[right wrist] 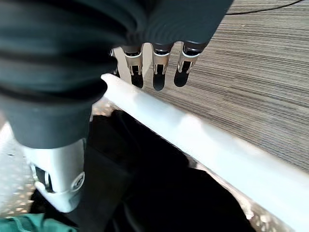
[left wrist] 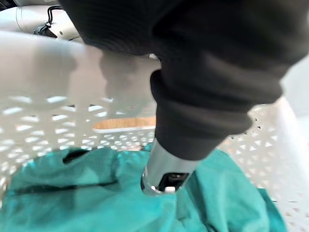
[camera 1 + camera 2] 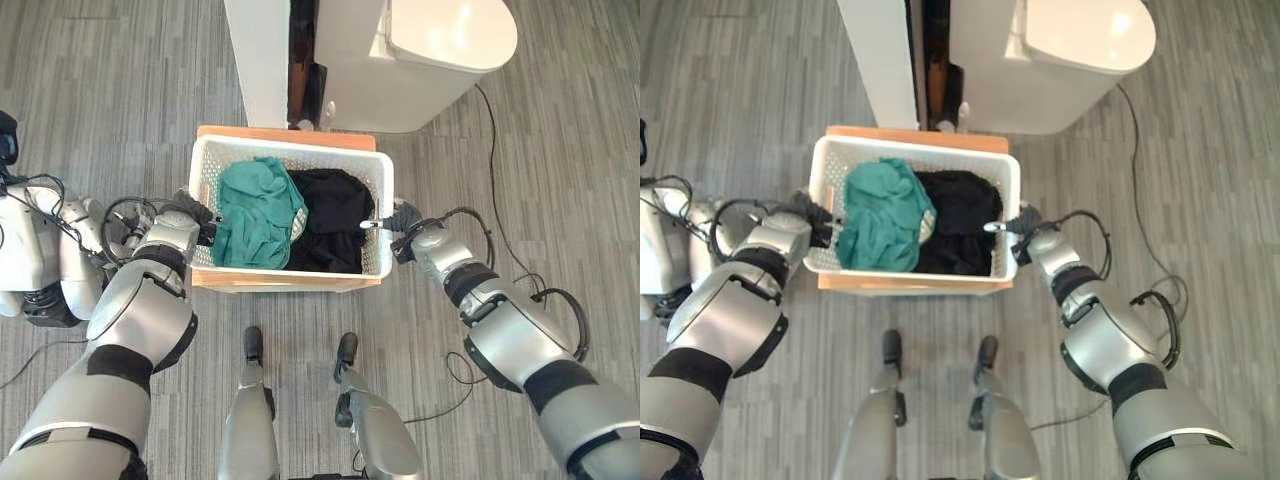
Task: Grab the laundry basket,head to the washer,open it,put in the laundry and shut it.
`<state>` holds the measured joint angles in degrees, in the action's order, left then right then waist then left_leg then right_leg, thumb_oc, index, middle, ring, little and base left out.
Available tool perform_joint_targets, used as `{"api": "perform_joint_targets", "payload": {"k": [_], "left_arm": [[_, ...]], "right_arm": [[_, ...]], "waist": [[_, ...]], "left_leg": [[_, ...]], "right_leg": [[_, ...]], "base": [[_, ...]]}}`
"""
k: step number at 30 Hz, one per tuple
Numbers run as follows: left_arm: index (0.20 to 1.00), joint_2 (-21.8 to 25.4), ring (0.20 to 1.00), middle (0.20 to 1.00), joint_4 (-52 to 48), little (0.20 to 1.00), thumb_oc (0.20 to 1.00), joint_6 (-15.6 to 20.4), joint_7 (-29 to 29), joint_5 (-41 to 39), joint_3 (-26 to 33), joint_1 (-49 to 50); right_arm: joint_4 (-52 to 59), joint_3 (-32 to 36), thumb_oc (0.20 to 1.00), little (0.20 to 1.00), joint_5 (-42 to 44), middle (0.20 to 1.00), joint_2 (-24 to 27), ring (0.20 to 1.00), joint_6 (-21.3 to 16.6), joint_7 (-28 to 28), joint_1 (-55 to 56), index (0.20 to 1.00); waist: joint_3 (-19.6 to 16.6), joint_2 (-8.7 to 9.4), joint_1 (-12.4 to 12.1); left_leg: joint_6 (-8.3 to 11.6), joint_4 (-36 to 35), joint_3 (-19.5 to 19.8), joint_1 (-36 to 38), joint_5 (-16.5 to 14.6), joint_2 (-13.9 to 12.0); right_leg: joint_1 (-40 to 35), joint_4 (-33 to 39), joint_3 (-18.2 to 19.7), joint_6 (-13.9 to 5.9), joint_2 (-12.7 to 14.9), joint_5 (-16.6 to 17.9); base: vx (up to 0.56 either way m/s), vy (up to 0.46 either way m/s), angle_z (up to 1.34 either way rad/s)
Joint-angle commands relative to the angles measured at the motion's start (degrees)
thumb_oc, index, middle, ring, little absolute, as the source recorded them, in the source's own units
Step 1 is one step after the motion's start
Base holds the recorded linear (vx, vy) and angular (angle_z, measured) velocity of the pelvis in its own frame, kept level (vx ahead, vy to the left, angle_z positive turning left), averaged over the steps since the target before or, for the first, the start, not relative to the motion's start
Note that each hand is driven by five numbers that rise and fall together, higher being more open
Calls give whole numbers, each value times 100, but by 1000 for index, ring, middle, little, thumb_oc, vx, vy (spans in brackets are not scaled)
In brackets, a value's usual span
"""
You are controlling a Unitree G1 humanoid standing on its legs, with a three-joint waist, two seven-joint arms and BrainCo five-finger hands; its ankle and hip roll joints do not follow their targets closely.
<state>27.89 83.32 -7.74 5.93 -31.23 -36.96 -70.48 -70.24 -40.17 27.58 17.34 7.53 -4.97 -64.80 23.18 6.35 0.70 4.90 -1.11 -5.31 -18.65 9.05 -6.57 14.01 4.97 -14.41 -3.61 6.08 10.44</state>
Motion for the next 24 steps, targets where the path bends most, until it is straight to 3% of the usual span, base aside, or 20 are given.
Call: {"api": "perform_joint_targets", "payload": {"k": [1, 8, 23, 24], "left_arm": [[1000, -22, 1000, 1000, 447, 1000, 1000, 193, -34, 257, -335, -974], [1000, -127, 1000, 1000, 424, 1000, 1000, 248, -25, 411, -460, -1093], [1000, -478, 1000, 1000, 212, 1000, 1000, 314, -26, 532, -737, -1345], [501, -484, 501, 501, 225, 501, 501, 308, -36, 531, -738, -1328]], "right_arm": [[190, 122, 1000, 1000, 270, 1000, 307, 1000, -302, -165, -492, 1000], [-123, 241, 1000, 1000, 312, 1000, 542, 1000, -358, -141, -644, 1000], [-1093, -373, 1000, 1000, -439, 1000, -159, 1000, -135, 114, -961, 1000], [-1128, -390, 1000, 1000, -457, 1000, -175, 1000, -128, 126, -955, 1000]], "waist": [[513, -270, -11], [620, -385, 32], [661, -385, -27], [661, -390, -31]], "left_leg": [[-22, -288, -197, 192, 79, -23], [-58, -225, -271, 103, 31, 50], [-78, -162, -246, -228, 65, 128], [-78, -163, -237, -231, 68, 132]], "right_leg": [[48, -644, 106, -493, 250, -471], [179, -685, 168, -525, 303, -419], [398, -581, 189, -514, 307, -314], [397, -576, 193, -512, 304, -315]], "base": [[17, 54, 2], [0, 36, 0], [3, 2, -1], [11, 1, 4]]}}
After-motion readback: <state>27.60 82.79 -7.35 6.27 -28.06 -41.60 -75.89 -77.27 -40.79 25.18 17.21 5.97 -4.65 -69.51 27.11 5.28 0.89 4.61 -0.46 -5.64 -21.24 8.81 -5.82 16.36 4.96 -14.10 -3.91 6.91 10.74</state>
